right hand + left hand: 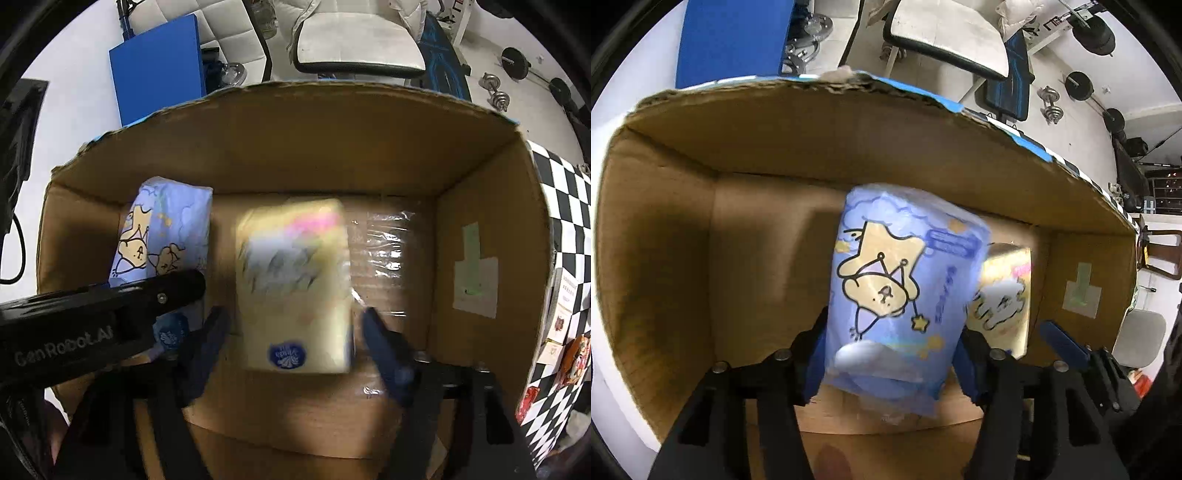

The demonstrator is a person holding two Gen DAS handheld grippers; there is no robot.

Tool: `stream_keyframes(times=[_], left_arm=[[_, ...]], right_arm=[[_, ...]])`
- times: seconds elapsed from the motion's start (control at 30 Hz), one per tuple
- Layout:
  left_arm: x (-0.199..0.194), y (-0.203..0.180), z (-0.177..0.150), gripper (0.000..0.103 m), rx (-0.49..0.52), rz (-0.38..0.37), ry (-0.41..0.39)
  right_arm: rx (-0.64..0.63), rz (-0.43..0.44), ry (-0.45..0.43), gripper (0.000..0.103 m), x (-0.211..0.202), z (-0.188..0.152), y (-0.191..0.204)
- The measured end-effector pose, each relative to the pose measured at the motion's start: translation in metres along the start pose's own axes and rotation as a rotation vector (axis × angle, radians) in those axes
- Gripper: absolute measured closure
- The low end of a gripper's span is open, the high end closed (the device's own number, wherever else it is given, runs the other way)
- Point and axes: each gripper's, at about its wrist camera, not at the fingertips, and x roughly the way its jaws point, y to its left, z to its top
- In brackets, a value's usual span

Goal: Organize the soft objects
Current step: 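Carry both tissue packs over the cardboard box and open both tools, then lift both tools away from the box toward the remaining items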

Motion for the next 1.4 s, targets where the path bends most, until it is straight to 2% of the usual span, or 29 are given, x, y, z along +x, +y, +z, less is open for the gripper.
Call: stream_keyframes(times=[0.07,0.17,0.23,0.4,0.6,0.9,1.1,1.27,1.4], left_arm=[[-0.006,0.000,-0.006,0.025,0.008,0.019,-0.026],[-0.018,0.004,-0.019,0.010,0.010,0.043,-0.068],[-0.025,0.007,-0.031,0.009,0.013,0.055,-0.092],[-0.040,0.016,-0.064,0.008,0.017,0.074,-0.134],[-0.073,0.010,-0.118,0.008,0.038,0.141,-0.259],[-0.122,0.004,-0.181,0.008,0.032,0.125,-0.384],[-0.160,-0.011,-0.215,0.008,0.035,0.149,-0.462],[-0.183,-0.025,-0.229,0.008,0.035,0.169,-0.511],[-0.193,-0.050,-0.232,0.008,0.095,0.189,-0.542]], right_arm=[[0.007,0.012,0.004,0.013,-0.006,-0.004,-0.001],[0.017,0.008,0.007,0.005,-0.018,-0.011,-0.004],[0.021,-0.001,-0.001,0.000,-0.026,-0.018,-0.006],[-0.016,-0.041,-0.015,0.000,-0.051,-0.048,-0.003],[-0.032,-0.031,-0.044,0.000,-0.087,-0.091,-0.001],[-0.055,-0.040,-0.156,0.000,-0.166,-0.156,0.000],[-0.056,0.002,-0.214,0.000,-0.209,-0.181,0.000],[-0.060,0.049,-0.228,0.000,-0.231,-0.192,-0.004],[-0.026,0.110,-0.265,0.000,-0.247,-0.194,-0.025]])
